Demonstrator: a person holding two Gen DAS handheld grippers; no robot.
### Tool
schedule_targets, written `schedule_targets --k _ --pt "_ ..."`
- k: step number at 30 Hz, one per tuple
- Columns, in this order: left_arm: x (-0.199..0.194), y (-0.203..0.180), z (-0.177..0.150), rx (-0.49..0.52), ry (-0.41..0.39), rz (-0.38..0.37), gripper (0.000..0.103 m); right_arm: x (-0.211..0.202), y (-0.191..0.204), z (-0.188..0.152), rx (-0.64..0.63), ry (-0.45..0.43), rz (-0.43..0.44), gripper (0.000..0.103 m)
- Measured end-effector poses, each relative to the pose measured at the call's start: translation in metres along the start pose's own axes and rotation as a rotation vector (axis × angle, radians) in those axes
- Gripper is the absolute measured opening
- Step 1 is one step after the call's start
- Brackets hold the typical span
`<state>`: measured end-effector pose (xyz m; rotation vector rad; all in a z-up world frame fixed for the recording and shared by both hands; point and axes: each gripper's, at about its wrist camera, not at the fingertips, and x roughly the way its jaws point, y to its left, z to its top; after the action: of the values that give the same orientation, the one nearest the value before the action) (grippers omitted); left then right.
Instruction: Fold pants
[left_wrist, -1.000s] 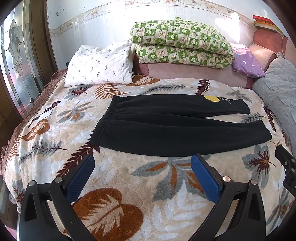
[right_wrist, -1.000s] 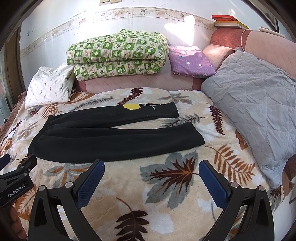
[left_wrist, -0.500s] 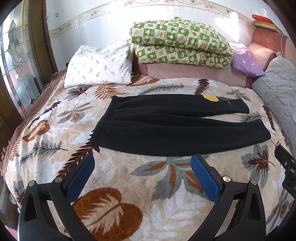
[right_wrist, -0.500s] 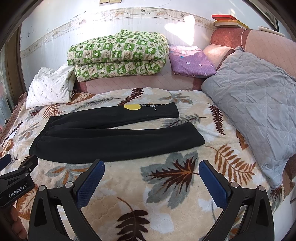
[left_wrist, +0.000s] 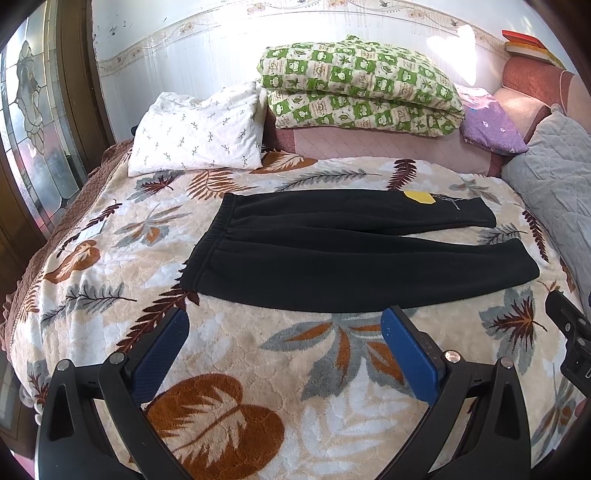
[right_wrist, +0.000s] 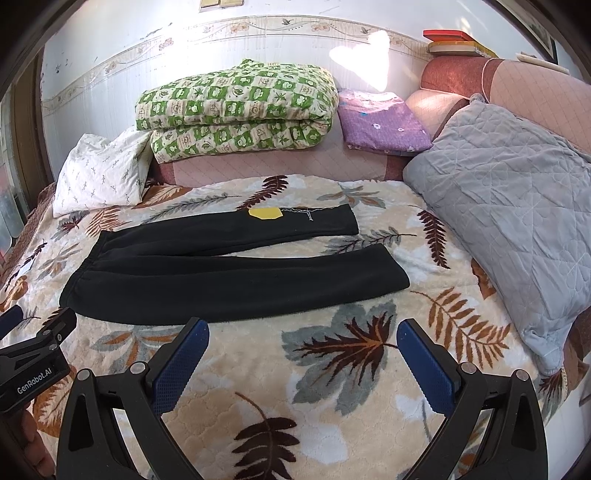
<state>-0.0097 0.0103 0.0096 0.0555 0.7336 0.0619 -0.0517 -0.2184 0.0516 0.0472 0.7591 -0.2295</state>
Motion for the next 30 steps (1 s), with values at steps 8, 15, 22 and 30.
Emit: schedule_targets --k 8,15,22,30 --pt "-0.001 0.000 0.002 0.005 0.001 -0.001 0.103 0.000 0.001 0.000 -0.004 0.003 0.002 0.102" --pt "-0.001 0.000 0.004 0.006 0.005 -0.001 0.103 0.007 0.001 0.006 -0.007 0.012 0.011 0.102" --pt "0.011 0.000 0.016 0.023 0.021 -0.001 0.103 0.020 0.001 0.018 -0.026 0.026 0.027 0.102" --pt "0.037 -0.004 0.047 0.064 0.036 -0.004 0.103 0.041 -0.008 0.039 -0.035 0.048 0.043 0.102"
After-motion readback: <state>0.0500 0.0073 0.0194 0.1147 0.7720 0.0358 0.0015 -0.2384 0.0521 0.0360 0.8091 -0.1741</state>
